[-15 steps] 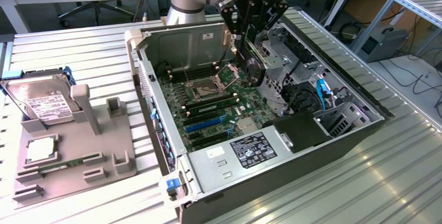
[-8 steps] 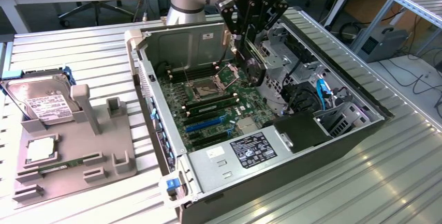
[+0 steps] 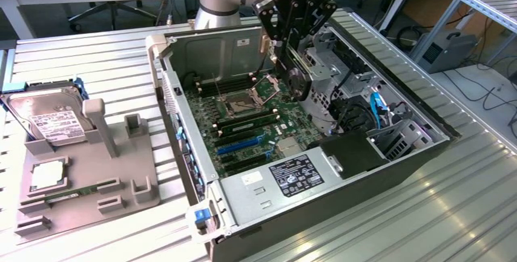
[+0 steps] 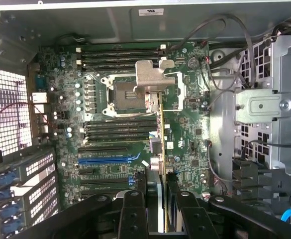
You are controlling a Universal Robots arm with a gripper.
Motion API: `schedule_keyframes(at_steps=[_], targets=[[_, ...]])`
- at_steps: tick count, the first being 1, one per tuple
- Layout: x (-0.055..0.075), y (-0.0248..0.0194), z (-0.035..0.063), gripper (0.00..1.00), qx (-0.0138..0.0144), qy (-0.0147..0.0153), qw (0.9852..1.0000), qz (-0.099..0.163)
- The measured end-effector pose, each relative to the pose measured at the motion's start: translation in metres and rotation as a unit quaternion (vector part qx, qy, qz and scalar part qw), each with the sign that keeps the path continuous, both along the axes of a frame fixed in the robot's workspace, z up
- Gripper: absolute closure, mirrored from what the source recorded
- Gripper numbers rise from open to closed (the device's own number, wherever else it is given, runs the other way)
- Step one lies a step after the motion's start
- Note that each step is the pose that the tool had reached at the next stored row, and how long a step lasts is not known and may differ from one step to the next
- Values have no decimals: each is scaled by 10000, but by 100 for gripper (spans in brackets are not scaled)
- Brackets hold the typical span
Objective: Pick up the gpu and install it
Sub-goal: 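Insert the gpu into the slot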
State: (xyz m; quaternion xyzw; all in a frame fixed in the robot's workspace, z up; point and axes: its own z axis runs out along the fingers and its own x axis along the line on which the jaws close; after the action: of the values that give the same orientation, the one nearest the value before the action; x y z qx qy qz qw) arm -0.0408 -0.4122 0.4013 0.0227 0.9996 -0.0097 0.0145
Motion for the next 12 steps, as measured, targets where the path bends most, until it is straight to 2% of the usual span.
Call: schedule_keyframes(at_steps=[12], targets=[[0, 0, 0, 73, 0, 0, 10000, 61]])
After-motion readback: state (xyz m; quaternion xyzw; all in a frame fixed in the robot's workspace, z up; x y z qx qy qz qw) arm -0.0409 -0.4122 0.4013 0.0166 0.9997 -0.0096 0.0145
